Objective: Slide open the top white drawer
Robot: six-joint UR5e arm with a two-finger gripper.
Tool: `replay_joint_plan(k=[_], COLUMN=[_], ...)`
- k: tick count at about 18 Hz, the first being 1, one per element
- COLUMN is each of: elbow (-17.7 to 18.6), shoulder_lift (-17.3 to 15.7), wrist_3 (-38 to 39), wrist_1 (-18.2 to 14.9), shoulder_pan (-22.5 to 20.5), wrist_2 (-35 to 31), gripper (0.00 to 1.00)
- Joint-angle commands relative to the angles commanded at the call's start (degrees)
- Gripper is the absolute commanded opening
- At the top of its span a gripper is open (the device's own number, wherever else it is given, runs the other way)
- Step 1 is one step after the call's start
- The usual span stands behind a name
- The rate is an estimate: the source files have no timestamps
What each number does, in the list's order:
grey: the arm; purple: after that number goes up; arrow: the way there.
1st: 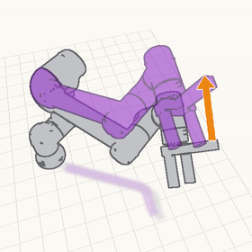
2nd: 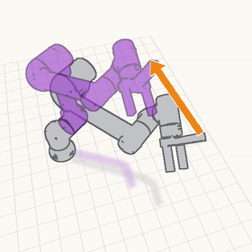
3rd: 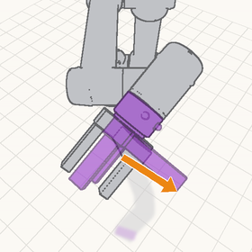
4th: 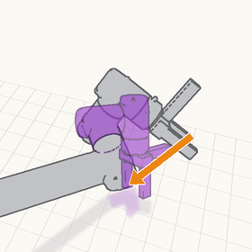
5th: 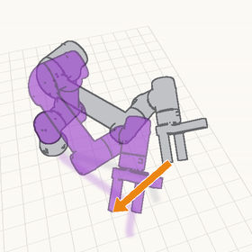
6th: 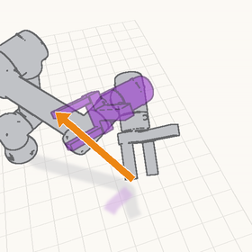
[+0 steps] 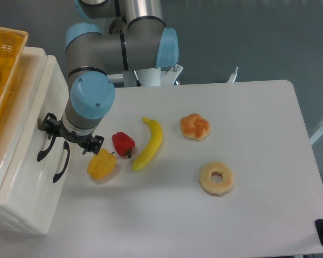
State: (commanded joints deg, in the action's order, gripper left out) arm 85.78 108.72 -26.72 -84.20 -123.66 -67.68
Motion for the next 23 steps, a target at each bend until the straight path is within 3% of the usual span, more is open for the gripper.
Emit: replay_joint_plan(k=[23], elbow=[-0.1], shoulder_lift=[-0.2], wrist_3=[-1.3], wrist_1=[2.5], shoulder_pan=[-3.4], wrist_2=[-0.4], gripper=[1.00])
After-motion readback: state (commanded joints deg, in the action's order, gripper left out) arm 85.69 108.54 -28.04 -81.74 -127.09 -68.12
